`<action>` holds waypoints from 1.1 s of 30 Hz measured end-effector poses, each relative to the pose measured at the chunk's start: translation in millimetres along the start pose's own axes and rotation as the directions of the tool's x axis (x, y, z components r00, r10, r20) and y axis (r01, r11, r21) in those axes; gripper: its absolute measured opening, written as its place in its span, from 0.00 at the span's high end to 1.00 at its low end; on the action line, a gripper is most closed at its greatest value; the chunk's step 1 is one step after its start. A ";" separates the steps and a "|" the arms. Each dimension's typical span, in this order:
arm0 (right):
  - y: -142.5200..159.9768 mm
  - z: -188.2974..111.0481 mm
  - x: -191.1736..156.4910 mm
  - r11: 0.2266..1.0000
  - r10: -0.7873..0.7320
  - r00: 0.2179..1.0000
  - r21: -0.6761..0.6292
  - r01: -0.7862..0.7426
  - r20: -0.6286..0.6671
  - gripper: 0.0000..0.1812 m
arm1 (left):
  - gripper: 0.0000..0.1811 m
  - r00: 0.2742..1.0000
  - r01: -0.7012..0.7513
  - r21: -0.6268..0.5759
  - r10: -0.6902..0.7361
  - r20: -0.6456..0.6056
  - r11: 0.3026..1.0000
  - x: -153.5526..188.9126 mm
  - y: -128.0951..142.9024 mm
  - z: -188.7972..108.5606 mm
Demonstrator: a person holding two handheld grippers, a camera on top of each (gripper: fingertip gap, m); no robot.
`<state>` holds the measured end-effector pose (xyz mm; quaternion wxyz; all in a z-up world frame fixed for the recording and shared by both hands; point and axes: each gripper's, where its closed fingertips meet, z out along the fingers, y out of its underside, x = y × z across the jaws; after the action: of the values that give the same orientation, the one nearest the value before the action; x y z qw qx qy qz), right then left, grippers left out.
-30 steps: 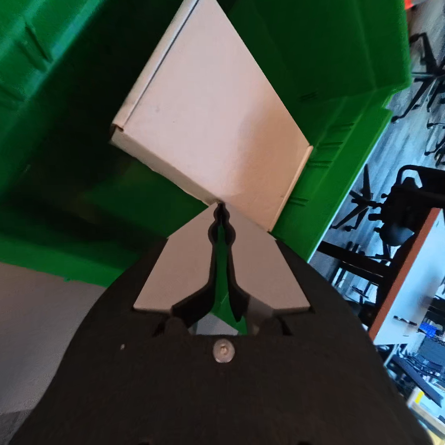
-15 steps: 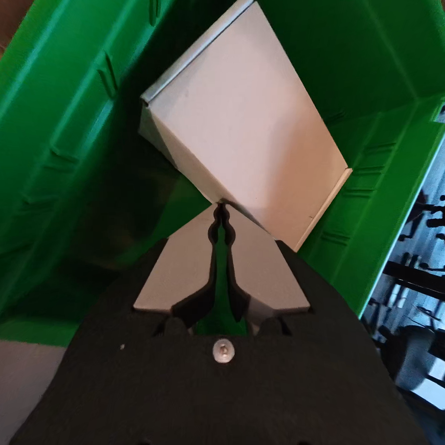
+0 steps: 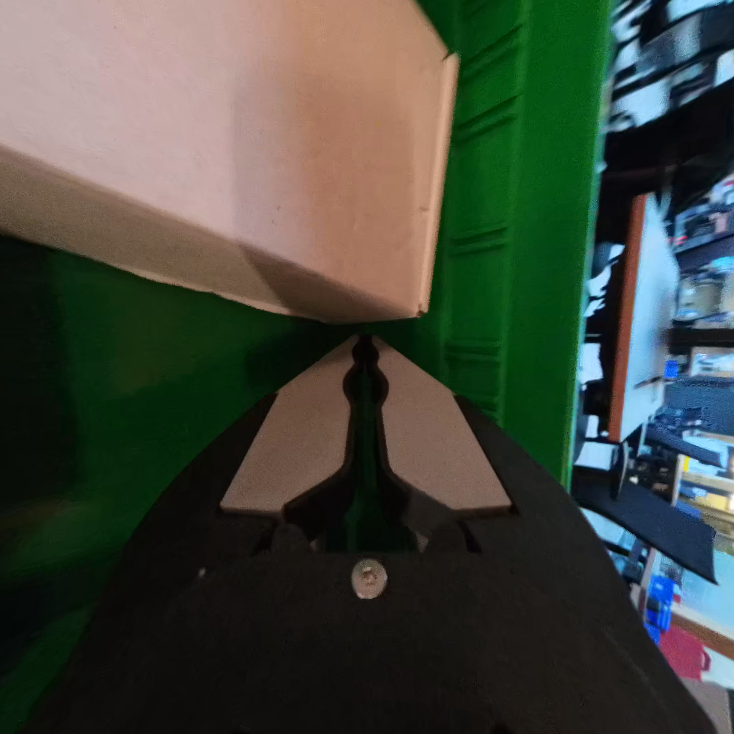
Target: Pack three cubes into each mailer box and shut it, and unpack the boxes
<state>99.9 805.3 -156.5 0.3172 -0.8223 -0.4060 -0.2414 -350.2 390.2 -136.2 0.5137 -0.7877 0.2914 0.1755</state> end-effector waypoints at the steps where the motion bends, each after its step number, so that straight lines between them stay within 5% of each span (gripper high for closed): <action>1: -4.4 -0.3 5.1 1.000 0.006 0.999 0.028 -0.005 -0.036 1.00 | 0.97 1.000 -0.002 0.001 0.002 0.000 1.000 0.3 -0.1 -0.1; 5: -17.2 -0.7 -13.1 0.994 -0.090 0.995 0.071 0.086 0.054 1.00 | 0.97 1.000 0.003 -0.001 -0.003 -0.001 1.000 -0.1 0.1 0.1; 9: -34.2 3.0 -3.0 0.916 -0.392 0.909 0.036 0.400 -0.142 1.00 | 0.97 1.000 0.002 -0.003 -0.002 0.001 1.000 -0.2 0.4 0.3; 12: -44.9 10.3 -10.6 0.861 -0.485 0.865 0.104 0.498 -0.128 1.00 | 0.97 1.000 0.002 -0.007 -0.002 0.006 1.000 -1.3 1.7 0.1; 17: -41.6 11.6 -25.4 0.893 -0.421 0.907 0.188 0.409 0.023 1.00 | 0.97 1.000 0.018 -0.006 -0.018 0.004 1.000 -4.0 3.1 -0.3; 23: -12.3 -4.8 -27.1 0.850 -0.496 0.868 0.218 0.479 0.023 1.00 | 0.97 1.000 0.011 -0.009 -0.011 -0.008 1.000 -1.3 2.8 0.1; 33: 46.0 -86.9 -83.0 0.694 -0.644 0.742 0.550 0.464 0.188 1.00 | 0.97 1.000 0.003 -0.006 -0.003 -0.008 1.000 2.5 -0.2 0.2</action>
<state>79.6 678.6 -166.6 0.3347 -0.5848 -0.7361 -0.0635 -348.1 389.8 -137.7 0.5106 -0.7902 0.2919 0.1726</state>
